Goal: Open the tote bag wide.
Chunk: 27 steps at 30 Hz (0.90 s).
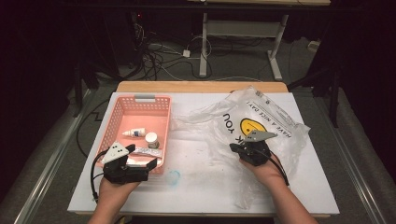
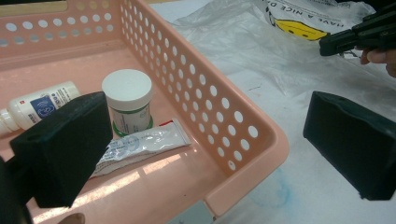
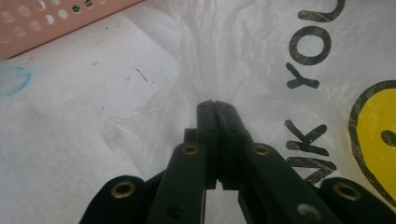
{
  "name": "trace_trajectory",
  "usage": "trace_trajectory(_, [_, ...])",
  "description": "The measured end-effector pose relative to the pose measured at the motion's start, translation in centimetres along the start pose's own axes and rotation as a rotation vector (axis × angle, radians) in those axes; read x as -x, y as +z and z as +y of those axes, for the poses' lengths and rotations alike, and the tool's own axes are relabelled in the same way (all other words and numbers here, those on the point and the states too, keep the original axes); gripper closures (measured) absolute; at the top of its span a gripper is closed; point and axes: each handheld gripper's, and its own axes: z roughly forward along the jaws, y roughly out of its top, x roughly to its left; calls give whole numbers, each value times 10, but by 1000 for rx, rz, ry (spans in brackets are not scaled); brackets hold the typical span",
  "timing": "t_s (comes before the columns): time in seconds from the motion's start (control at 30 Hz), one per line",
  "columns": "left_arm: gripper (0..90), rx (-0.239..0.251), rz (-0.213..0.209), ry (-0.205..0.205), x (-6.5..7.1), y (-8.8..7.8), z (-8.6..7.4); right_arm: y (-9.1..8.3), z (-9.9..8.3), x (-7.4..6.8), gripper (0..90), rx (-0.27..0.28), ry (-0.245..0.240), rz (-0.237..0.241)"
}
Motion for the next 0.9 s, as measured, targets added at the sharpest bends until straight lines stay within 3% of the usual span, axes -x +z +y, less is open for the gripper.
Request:
trace_trajectory(0.17, [10, -2, 3, 6, 0, -1, 0, 9, -2, -2, 846, -48, -20, -2])
trace_trajectory(0.2, [11, -3, 4, 8, -1, -2, -1, 16, -2, -4, 785, -73, -30, 12])
trace_trajectory(0.4, [11, -6, 4, 7, -2, -2, -1, 29, -3, -14, 684, -120, -87, -10])
trace_trajectory(0.57, [11, 0, 4, 10, -1, -4, 0, 32, -3, -15, 626, -123, -97, -12])
trace_trajectory(0.63, [11, 1, 2, 11, -1, -4, 1, 30, -1, -19, 575, -100, -107, -27])
trace_trajectory(0.8, [11, 2, -3, 3, -2, -4, 0, 33, -2, -16, 595, -132, -99, -77])
trace_trajectory(0.9, [11, -4, -11, 0, -3, -2, -2, 32, -2, -12, 703, -134, -82, -104])
